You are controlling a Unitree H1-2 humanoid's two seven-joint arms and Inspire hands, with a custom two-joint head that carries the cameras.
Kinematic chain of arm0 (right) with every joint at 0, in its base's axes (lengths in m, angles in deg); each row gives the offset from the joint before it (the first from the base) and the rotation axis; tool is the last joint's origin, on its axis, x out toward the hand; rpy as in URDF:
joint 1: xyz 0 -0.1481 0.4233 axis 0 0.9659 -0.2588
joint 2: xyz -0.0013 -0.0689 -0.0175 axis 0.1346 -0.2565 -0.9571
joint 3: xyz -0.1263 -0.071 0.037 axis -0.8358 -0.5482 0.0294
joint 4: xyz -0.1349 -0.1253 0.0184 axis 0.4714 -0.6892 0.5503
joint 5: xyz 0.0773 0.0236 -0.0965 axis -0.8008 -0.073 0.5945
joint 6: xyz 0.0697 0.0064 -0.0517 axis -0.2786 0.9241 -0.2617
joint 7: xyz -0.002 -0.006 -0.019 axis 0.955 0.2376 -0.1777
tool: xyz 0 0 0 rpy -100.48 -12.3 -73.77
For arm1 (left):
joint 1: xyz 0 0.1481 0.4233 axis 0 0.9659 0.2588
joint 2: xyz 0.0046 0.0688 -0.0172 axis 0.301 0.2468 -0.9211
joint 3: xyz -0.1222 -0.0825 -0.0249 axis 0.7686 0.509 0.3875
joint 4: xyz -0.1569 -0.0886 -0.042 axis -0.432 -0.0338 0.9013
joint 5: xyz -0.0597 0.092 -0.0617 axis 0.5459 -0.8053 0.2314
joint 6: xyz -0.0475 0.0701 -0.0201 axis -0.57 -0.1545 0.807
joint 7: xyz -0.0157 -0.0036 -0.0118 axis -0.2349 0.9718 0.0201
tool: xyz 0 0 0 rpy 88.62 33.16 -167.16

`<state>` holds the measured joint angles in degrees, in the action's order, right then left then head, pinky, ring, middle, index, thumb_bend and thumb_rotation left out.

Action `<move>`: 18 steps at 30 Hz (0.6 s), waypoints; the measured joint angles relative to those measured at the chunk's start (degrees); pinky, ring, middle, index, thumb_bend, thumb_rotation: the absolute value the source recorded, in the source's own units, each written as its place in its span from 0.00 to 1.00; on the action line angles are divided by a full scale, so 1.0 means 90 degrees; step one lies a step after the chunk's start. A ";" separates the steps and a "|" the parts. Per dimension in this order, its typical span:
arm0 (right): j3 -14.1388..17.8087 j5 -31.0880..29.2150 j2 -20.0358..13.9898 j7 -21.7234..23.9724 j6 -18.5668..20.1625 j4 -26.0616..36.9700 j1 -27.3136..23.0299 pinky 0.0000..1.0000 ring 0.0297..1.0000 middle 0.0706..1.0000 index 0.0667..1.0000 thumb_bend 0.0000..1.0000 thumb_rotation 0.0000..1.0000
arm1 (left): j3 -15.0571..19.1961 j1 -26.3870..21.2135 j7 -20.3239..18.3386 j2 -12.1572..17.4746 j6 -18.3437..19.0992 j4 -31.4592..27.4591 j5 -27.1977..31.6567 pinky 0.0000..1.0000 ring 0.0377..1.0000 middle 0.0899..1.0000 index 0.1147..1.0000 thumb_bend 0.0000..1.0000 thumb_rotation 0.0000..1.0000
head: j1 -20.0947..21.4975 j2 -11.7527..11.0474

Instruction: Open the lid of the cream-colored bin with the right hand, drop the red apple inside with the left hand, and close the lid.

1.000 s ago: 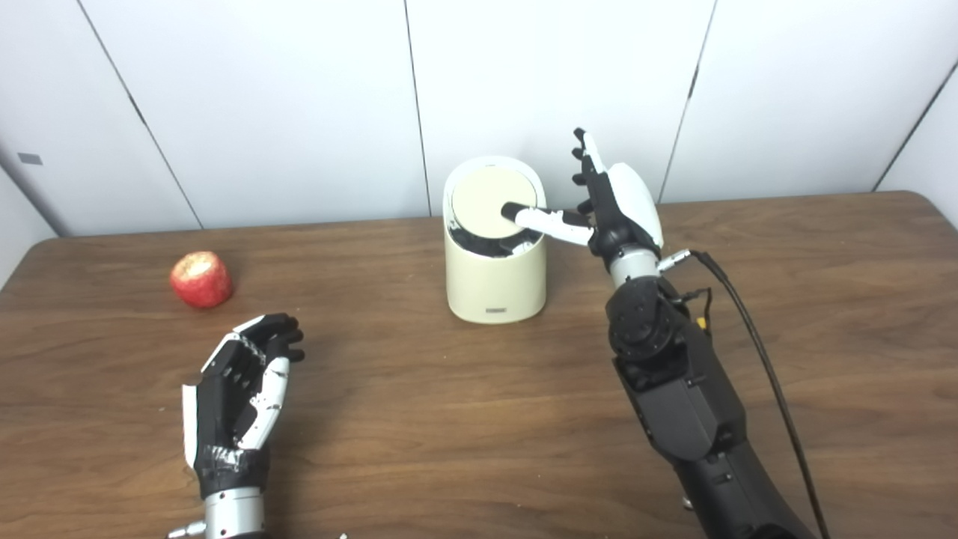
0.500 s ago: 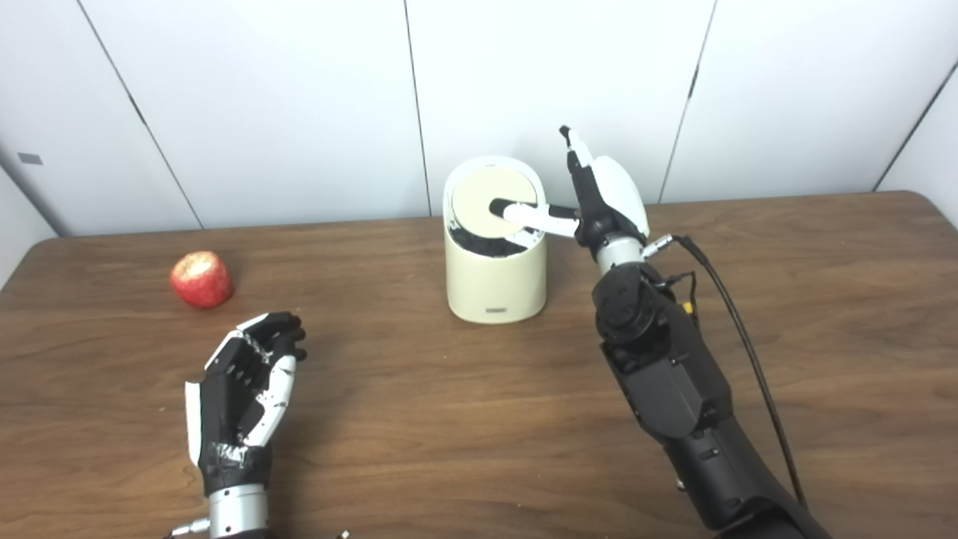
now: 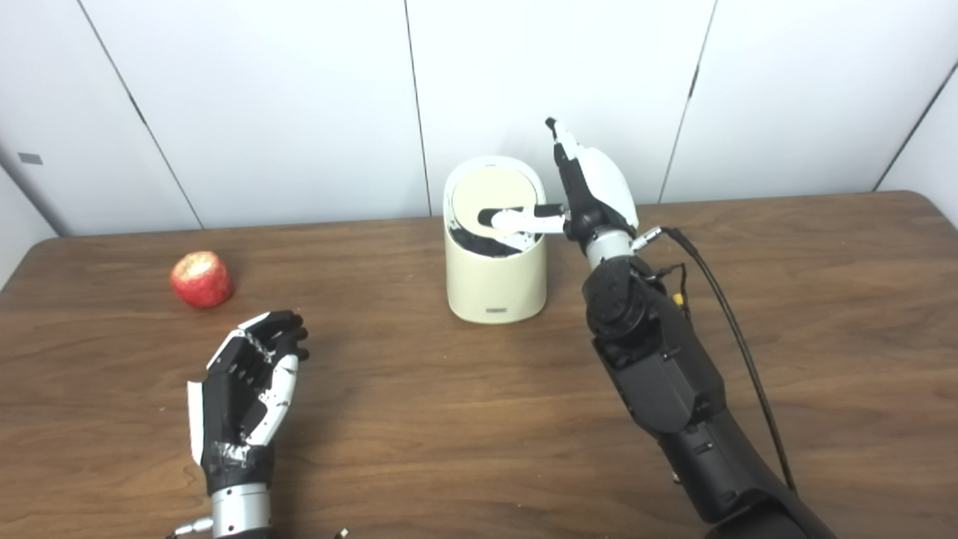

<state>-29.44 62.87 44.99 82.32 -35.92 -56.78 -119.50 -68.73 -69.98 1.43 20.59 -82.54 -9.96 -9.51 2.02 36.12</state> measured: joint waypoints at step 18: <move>-0.0220 0.0365 -0.0080 -0.0093 -0.0042 0.0118 -0.0116 0.86 0.98 1.00 1.00 0.96 0.58 | -0.0006 -0.0011 0.0024 -0.0018 0.0014 0.0003 -0.0005 0.57 0.64 0.64 0.60 0.31 0.25 | 0.0039 0.0039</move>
<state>-31.42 66.15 44.27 81.48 -36.29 -55.71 -120.54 -68.78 -70.08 1.65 20.43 -82.41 -9.93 -9.55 2.37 36.47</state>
